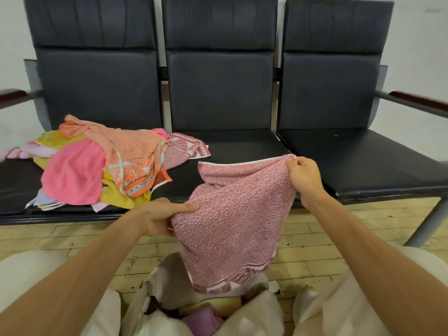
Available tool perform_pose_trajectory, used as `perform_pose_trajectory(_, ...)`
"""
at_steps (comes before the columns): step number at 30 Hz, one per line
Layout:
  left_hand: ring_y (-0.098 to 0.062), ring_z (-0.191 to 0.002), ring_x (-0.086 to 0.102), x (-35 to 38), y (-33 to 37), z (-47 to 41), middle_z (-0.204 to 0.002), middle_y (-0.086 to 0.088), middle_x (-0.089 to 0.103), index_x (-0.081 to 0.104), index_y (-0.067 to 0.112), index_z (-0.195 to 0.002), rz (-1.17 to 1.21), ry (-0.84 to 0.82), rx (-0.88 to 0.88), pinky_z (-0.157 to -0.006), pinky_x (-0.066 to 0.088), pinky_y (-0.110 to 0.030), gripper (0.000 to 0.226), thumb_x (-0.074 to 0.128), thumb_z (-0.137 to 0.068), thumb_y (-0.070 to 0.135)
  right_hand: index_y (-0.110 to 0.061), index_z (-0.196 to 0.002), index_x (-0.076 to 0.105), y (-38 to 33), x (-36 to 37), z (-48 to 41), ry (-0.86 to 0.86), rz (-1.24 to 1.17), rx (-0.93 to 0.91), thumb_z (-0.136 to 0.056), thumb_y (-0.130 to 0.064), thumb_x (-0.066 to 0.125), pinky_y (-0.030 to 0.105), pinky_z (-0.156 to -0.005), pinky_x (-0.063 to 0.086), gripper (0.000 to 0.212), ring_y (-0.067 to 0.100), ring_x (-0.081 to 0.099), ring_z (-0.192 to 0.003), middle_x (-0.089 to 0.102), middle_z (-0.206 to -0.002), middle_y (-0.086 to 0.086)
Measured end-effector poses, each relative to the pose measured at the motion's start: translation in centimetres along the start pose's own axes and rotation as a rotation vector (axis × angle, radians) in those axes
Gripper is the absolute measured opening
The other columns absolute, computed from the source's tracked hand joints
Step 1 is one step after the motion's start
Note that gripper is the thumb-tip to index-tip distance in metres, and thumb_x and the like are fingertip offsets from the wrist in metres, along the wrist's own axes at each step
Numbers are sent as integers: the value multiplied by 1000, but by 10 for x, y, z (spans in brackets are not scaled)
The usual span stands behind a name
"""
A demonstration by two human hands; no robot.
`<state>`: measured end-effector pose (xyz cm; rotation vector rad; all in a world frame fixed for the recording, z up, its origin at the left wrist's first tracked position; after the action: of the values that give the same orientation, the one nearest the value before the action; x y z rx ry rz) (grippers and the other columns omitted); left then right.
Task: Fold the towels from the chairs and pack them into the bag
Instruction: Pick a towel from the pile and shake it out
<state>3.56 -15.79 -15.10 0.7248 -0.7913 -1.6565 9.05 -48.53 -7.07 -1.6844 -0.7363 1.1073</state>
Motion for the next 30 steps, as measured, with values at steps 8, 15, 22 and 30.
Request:
perform_pose_trajectory(8,-23,-103,49,22,-23,-3,-110,-8,56,60,13,-111,114,-161,-46,-85,48,-41,64,85,-58,39,6,-100,61,7,-4,-4,26,47,-1,-102,-25,45,36,-67,40,35,22,49,-75,54,-82,12)
perform_pose_trajectory(15,-19,-91,60,-4,41,5,-97,-7,65,66,10,-112,250,-27,331,-84,50,-36,27,56,-92,23,-10,-93,54,3,-18,-4,106,258,-114,-103,-22,42,34,-71,39,19,18,51,-80,54,-84,3)
perform_pose_trajectory(22,-19,-82,55,-32,69,25,-87,-6,57,55,10,-93,141,245,545,-78,47,-33,18,37,-97,14,-3,-102,59,2,-24,4,108,288,-106,-101,-19,43,37,-76,44,23,24,55,-86,61,-97,12)
perform_pose_trajectory(30,-15,-103,62,-23,118,71,-110,-1,65,61,21,-105,-148,212,707,-83,49,-27,15,48,-99,25,-10,-116,67,-24,-37,6,48,-409,124,-96,-13,57,32,-87,50,22,18,59,-98,64,-111,5)
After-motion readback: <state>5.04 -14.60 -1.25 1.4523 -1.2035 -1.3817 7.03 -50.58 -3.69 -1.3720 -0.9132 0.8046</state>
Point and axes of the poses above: each hand's wrist, its own z-axis away from the middle knuckle, its own x-axis out of the palm, y = z × x, the point moved 9 cm from there along -z, towards the middle knuckle
